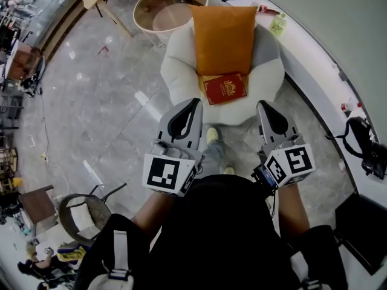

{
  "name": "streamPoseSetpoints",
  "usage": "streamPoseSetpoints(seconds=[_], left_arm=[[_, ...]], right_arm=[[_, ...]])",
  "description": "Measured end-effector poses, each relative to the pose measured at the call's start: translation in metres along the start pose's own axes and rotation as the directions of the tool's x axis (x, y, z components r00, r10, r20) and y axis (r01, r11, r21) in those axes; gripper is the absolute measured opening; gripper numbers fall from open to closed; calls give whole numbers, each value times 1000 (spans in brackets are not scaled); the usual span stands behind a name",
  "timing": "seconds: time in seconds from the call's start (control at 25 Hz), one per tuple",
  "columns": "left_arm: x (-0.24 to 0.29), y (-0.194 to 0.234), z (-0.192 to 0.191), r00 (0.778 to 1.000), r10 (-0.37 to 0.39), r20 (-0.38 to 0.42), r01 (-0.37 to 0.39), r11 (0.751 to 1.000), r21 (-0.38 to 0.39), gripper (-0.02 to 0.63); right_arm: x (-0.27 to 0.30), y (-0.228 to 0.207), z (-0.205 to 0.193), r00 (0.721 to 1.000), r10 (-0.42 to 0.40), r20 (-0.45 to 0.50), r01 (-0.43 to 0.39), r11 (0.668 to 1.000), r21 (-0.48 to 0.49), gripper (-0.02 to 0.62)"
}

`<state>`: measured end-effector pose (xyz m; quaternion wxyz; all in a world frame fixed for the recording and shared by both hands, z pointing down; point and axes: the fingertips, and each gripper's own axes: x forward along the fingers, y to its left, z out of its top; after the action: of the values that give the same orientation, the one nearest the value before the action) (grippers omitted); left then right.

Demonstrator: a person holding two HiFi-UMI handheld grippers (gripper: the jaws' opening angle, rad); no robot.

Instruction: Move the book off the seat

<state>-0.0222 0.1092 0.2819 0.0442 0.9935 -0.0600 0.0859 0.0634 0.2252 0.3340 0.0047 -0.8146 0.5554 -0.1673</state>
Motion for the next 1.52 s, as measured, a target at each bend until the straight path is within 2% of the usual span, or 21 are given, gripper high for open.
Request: streamPoseSetpoints(seconds=[0.48, 0.96, 1.12, 1.52], left_arm=[[41, 54, 9, 1000, -11, 2, 11, 1000, -22, 11], [65, 93, 17, 997, -69, 27, 70, 997, -27, 11], [66, 102, 16, 997, -72, 30, 73, 997, -28, 11], [61, 107, 11, 996, -86, 36, 87, 996, -34, 11]], right_arm=[[57, -14, 13, 999, -35, -37, 35, 999, -6, 11], [102, -6, 28, 997, -63, -48, 61, 997, -39, 11], [108, -3, 23, 997, -58, -53, 55, 997, -49, 11], [104, 2, 24, 992, -107, -61, 103, 993, -64, 11]])
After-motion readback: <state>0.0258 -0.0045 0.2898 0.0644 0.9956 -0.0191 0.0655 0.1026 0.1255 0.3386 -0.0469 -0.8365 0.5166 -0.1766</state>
